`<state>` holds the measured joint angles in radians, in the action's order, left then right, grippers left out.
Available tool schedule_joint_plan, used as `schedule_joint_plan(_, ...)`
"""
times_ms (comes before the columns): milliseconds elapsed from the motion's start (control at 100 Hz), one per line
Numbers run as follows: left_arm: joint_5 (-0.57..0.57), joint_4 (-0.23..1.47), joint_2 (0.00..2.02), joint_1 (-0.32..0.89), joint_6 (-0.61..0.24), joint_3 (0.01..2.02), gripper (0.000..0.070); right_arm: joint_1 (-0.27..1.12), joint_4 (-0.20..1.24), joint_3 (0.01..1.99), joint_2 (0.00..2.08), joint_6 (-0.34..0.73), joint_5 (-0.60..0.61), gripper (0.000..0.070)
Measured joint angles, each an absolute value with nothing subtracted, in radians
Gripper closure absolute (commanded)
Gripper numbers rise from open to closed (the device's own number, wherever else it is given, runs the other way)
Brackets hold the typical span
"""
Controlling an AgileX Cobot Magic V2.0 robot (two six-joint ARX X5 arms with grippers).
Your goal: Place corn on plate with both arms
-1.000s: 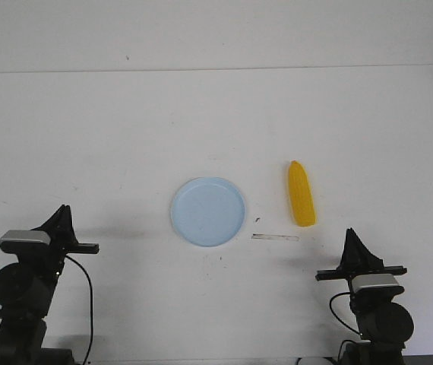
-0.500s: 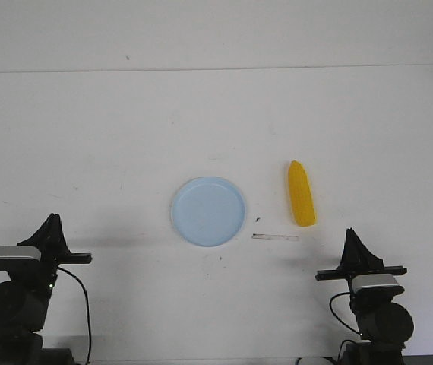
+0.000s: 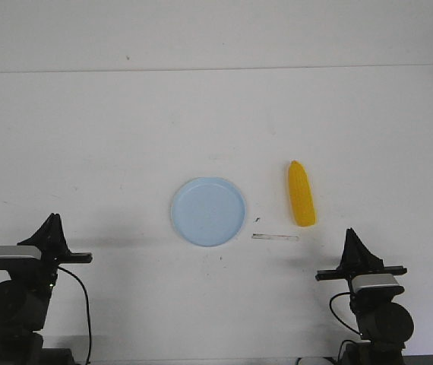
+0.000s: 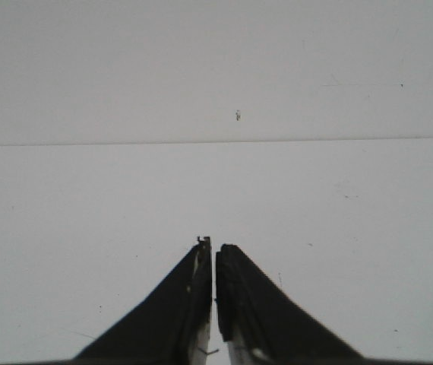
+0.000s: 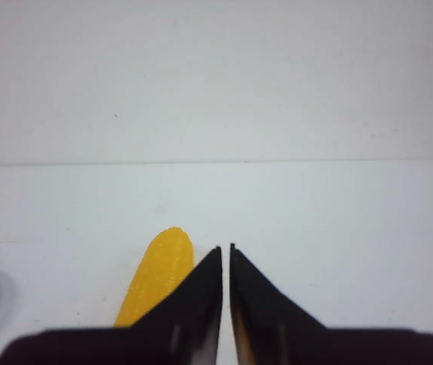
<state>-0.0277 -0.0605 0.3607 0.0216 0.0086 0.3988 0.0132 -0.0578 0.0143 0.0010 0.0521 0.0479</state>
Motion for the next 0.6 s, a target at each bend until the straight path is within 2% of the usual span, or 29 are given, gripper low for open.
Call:
schedule_joint_plan(420, -0.028, -0.060, 0.361, 0.022, 0.009, 0.399, 0.0699, 0.013, -0.063, 0.014, 0.001, 0.053, 0.048, 0.0687)
schedule_joint_plan(600, -0.028, -0.060, 0.361, 0.022, 0.009, 0.399, 0.0699, 0.013, -0.059, 0.022, 0.001, 0.113, 0.047, 0.0694)
